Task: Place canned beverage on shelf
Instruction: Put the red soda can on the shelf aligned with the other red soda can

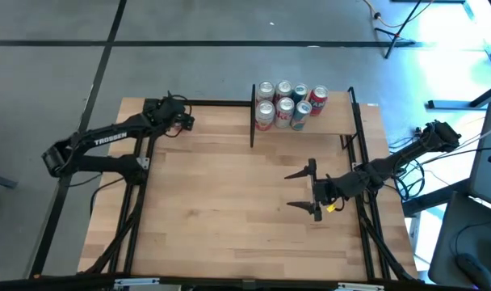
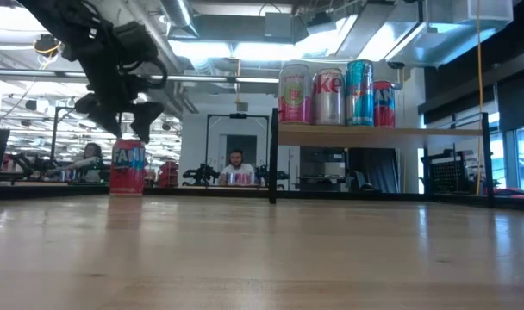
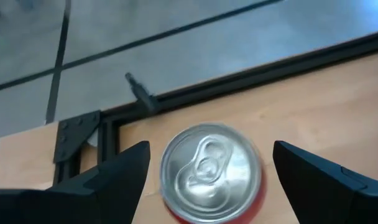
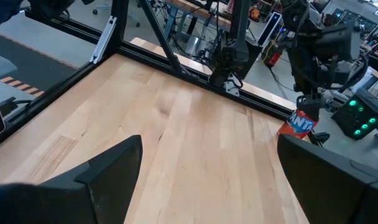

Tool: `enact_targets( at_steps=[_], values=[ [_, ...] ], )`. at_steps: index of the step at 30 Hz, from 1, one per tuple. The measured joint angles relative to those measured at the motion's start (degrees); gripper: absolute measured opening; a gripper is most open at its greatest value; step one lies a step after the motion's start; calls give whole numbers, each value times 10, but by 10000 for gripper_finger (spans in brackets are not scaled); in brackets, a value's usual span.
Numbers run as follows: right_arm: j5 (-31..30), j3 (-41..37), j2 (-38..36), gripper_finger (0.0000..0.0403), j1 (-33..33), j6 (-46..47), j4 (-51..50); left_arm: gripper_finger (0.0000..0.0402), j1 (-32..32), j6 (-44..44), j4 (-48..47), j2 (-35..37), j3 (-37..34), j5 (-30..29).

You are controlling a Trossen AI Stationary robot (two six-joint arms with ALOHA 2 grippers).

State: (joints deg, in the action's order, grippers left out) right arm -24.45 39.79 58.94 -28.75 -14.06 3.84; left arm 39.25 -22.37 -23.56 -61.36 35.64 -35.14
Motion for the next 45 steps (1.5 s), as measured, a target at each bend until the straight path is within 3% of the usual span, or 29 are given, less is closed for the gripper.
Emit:
enact_targets(
  at_steps=[13, 22, 27, 34, 38, 45],
  values=[
    [0, 0, 0, 358, 0, -9, 0, 326, 26, 4, -13, -59, 0, 42],
    [0, -1, 2, 358, 0, -12, -2, 248, -13, 24, -5, -67, 2, 67],
    [0, -1, 2, 358, 0, -13, -1, 248, -96, 26, 7, -67, 1, 80],
    [0, -1, 2, 358, 0, -13, 0, 248, -260, 13, 44, -70, 8, 97],
    [0, -1, 2, 358, 0, -5, 0, 248, -350, -17, 49, -78, 38, 78],
    [29, -1, 21, 358, -2, 16, -5, 249, -481, -67, 49, -178, 121, 28]
  ],
)
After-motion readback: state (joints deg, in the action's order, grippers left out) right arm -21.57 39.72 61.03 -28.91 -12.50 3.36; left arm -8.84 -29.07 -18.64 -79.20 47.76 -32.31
